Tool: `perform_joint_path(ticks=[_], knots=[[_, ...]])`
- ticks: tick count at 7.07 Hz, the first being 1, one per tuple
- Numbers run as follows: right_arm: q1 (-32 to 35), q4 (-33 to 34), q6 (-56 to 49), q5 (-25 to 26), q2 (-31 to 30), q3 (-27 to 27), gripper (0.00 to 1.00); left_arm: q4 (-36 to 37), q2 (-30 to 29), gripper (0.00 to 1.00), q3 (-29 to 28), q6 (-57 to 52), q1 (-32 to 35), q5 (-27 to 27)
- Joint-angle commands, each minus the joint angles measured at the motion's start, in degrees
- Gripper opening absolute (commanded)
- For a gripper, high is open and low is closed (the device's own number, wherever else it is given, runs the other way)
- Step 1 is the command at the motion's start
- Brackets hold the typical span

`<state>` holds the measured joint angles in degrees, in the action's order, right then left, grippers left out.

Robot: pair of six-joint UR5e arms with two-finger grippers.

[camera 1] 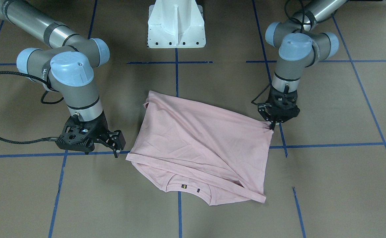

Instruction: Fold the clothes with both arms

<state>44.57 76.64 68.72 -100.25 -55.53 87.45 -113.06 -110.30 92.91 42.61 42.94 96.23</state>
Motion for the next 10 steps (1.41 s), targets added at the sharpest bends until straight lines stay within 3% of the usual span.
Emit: perform_joint_path(ticks=[1,2,3,4,5,6,8,10], knots=[[0.1,0.0,0.2,0.1,-0.5,0.0,1.00,-11.1,-11.5,0.00,-22.0,-5.7,7.0,0.0],[0.1,0.0,0.5,0.1,-0.7,0.1,1.00,-17.5,-18.0,0.00,-34.0,-8.2,8.8,-0.1],[0.2,0.0,0.5,0.0,-0.7,0.5,1.00,-19.5,-21.9,0.00,-40.5,-9.8,9.8,-1.7],[0.2,0.0,0.5,-0.1,-1.2,1.2,1.00,-21.2,-24.6,0.00,-46.7,-10.3,9.8,-7.0],[0.1,0.0,0.5,-0.2,-1.3,1.1,1.00,-24.1,-22.9,0.21,-46.6,-12.0,10.3,-6.9],[-0.3,0.0,2.7,-0.3,-1.0,1.0,1.00,-27.0,-20.7,0.99,-44.5,-14.8,10.8,-4.7],[-2.9,0.1,13.2,-0.4,3.4,-1.3,0.95,-26.6,-15.3,1.00,-34.8,-15.6,13.4,6.2],[-6.0,0.1,22.4,-0.3,13.2,-11.0,0.89,-25.9,-14.1,1.00,-31.1,-15.6,13.9,8.1]])
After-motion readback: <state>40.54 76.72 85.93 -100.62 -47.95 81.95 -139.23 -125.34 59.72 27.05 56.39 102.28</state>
